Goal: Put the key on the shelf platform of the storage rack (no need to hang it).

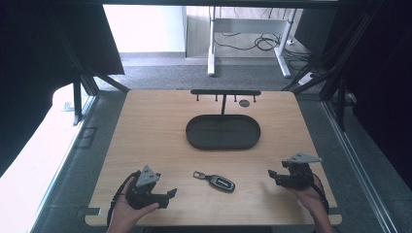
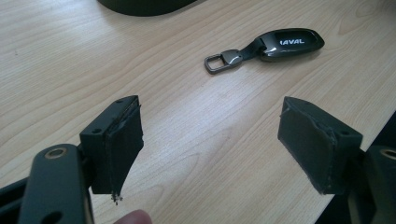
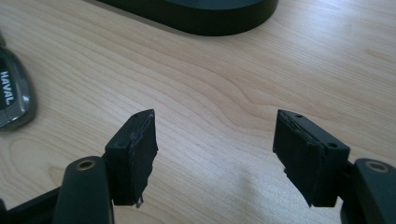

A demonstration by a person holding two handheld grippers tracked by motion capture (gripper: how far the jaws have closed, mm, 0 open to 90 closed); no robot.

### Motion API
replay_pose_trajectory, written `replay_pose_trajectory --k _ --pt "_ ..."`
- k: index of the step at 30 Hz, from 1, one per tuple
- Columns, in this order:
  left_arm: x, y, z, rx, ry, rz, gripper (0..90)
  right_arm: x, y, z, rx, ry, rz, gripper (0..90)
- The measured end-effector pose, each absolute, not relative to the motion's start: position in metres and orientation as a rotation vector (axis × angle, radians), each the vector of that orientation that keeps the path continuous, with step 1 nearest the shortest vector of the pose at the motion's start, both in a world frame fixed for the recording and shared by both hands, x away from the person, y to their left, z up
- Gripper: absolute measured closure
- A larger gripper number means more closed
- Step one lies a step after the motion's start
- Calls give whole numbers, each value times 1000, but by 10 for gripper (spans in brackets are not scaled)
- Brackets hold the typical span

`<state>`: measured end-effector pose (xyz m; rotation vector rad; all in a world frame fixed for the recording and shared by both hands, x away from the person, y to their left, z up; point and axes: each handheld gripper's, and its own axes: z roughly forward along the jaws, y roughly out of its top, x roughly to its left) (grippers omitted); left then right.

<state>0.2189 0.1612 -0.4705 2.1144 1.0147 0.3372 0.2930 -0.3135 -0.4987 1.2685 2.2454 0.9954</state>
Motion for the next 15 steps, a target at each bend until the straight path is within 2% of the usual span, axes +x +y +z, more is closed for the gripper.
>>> replay_pose_trajectory --k 15 --pt "218 164 -466 2104 1017 343 223 300 -287 -461 1143 2417 947 354"
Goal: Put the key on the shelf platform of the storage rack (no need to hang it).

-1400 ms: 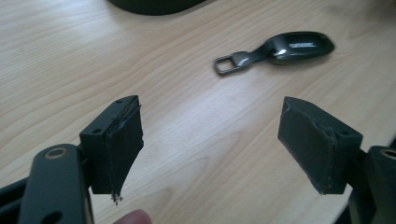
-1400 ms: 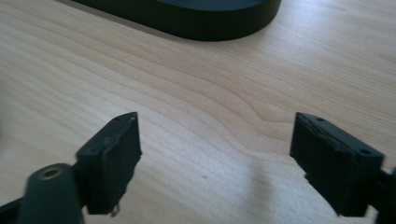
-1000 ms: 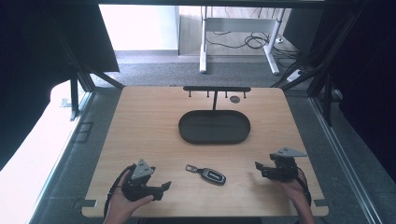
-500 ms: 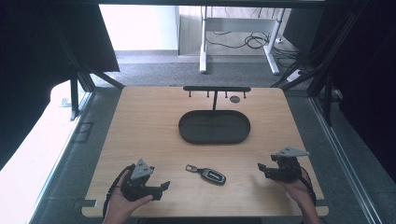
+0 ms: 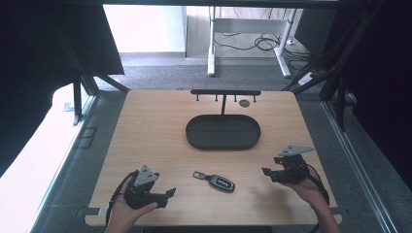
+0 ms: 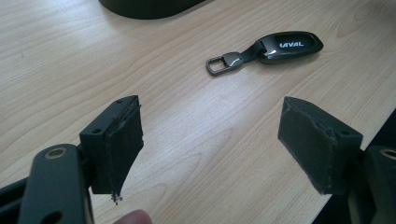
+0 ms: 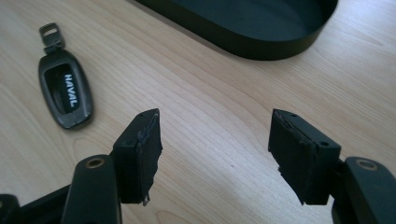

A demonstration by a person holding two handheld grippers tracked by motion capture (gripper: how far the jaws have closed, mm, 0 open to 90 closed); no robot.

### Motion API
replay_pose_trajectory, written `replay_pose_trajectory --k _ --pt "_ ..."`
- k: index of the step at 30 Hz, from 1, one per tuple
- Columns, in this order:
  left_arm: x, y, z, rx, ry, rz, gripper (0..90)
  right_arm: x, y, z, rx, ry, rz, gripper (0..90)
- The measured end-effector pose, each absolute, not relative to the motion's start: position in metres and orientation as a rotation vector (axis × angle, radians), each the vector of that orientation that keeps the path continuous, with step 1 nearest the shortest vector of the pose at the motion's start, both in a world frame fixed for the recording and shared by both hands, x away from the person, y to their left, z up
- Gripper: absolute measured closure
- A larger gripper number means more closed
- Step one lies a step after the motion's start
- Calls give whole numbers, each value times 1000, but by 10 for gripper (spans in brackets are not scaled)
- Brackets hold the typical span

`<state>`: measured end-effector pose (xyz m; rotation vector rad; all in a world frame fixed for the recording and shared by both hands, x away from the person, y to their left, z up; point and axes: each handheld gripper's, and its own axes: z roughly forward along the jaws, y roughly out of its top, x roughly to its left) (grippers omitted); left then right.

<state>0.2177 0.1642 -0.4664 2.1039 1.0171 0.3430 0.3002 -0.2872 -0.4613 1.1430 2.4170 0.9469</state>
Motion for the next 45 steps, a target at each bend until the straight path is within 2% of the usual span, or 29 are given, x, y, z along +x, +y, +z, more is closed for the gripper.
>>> replay_pose_trajectory --k 12,34,42,45 --pt "218 163 -467 2115 1008 329 221 308 -247 -437 1003 2578 853 357" --pt "219 165 -468 2110 1017 312 211 321 -191 -432 825 2725 806 370" --pt "220 172 -463 2020 1083 208 191 322 -172 -436 785 2753 795 368" --pt "221 172 -463 2023 1087 207 199 323 -166 -437 757 2768 803 367"
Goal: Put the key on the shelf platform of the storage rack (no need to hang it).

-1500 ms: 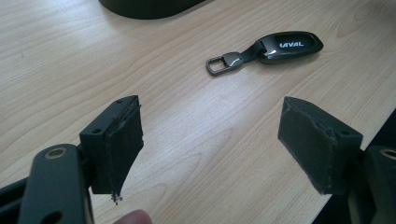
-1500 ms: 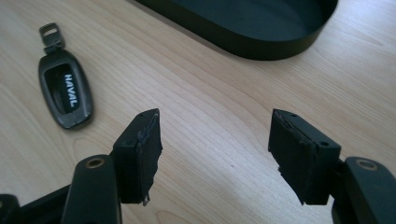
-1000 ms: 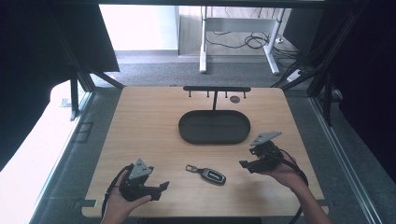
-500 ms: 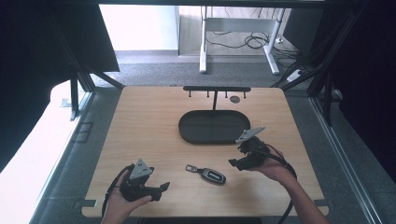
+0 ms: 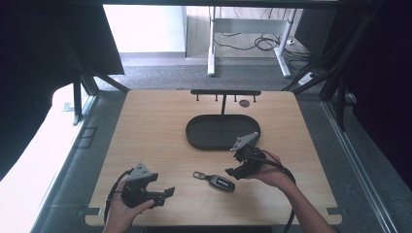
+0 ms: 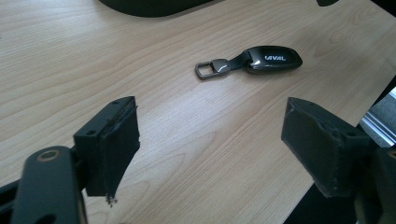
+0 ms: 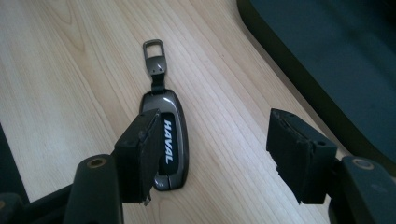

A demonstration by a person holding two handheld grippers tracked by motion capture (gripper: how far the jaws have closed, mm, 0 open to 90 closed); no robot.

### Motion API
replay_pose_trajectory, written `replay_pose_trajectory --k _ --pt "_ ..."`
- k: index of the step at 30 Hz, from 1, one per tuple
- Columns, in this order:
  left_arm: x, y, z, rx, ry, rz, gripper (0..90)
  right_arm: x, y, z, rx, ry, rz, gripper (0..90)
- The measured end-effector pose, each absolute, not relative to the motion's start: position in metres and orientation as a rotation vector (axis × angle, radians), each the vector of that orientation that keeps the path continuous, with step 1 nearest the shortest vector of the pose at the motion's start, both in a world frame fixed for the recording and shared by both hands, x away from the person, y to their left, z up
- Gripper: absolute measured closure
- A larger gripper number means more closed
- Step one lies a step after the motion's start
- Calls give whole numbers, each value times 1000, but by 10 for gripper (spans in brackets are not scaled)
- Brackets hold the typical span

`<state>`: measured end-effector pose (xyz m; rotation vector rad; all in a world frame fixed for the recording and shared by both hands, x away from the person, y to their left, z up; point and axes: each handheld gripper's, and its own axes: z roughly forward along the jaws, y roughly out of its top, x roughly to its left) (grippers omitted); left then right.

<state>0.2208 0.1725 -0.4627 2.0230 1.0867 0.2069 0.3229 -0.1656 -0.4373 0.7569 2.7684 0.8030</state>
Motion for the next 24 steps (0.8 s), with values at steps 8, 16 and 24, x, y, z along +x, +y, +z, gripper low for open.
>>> replay_pose_trajectory --k 8,16,24 --pt "220 171 -462 2036 1064 194 208 323 -143 -438 700 2806 768 365" --pt "219 174 -462 2049 1057 211 191 320 -124 -443 651 2834 737 358" --pt "220 173 -465 2071 1051 237 192 319 -109 -453 636 2861 682 357"
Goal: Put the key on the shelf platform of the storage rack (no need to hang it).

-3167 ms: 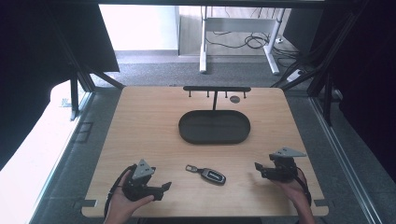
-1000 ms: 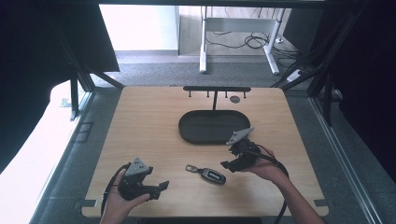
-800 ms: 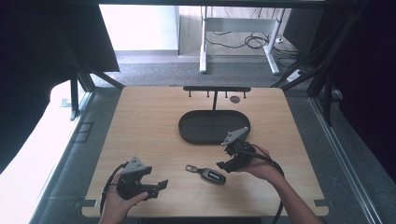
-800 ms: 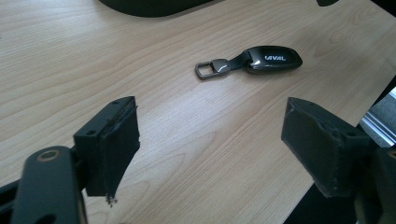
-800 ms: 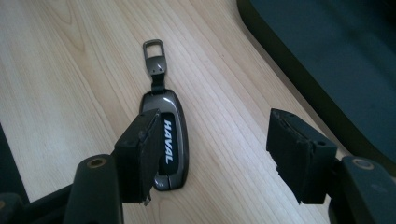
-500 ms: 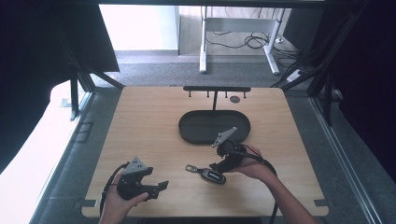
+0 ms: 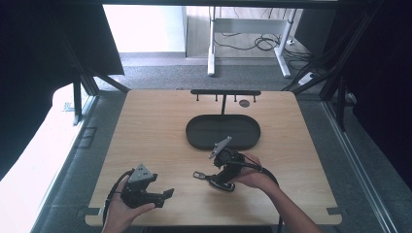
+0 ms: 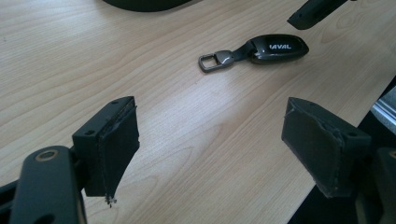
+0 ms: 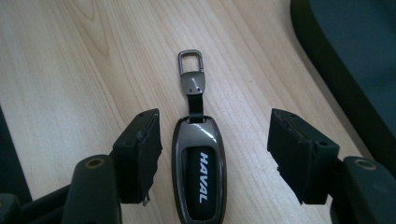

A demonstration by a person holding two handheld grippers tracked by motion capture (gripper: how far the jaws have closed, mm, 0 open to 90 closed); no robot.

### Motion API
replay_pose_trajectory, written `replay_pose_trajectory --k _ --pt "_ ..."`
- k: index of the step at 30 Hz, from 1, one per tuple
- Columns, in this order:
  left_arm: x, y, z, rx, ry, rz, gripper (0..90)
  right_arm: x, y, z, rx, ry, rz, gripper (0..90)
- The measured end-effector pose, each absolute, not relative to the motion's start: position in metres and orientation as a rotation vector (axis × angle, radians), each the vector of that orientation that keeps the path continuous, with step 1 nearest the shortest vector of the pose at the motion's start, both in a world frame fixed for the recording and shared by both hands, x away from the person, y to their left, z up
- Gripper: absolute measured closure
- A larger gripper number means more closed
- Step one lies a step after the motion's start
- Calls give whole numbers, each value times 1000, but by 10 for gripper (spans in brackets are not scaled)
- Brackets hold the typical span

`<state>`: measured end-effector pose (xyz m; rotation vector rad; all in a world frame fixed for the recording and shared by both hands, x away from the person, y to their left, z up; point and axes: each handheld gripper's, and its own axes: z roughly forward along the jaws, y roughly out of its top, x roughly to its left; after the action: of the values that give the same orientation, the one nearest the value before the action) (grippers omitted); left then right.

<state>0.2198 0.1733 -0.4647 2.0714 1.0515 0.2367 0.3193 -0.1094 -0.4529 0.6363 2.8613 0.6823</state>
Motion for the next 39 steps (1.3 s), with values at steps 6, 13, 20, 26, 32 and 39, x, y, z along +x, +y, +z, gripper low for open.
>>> replay_pose_trajectory --k 6,13,20,26,32,39 --pt "221 174 -467 2097 1037 257 204 319 -101 -459 624 2881 656 358" --pt "221 173 -468 2104 1041 261 205 318 -91 -469 601 2900 609 352" --pt "221 172 -469 2115 1036 256 204 319 -87 -482 600 2899 547 346" --pt "221 173 -469 2111 1039 258 204 322 -88 -493 605 2898 483 344" --pt "221 172 -469 2114 1039 252 204 321 -90 -502 615 2902 440 353" --pt "222 170 -471 2125 1035 242 204 321 -93 -507 629 2912 434 387"
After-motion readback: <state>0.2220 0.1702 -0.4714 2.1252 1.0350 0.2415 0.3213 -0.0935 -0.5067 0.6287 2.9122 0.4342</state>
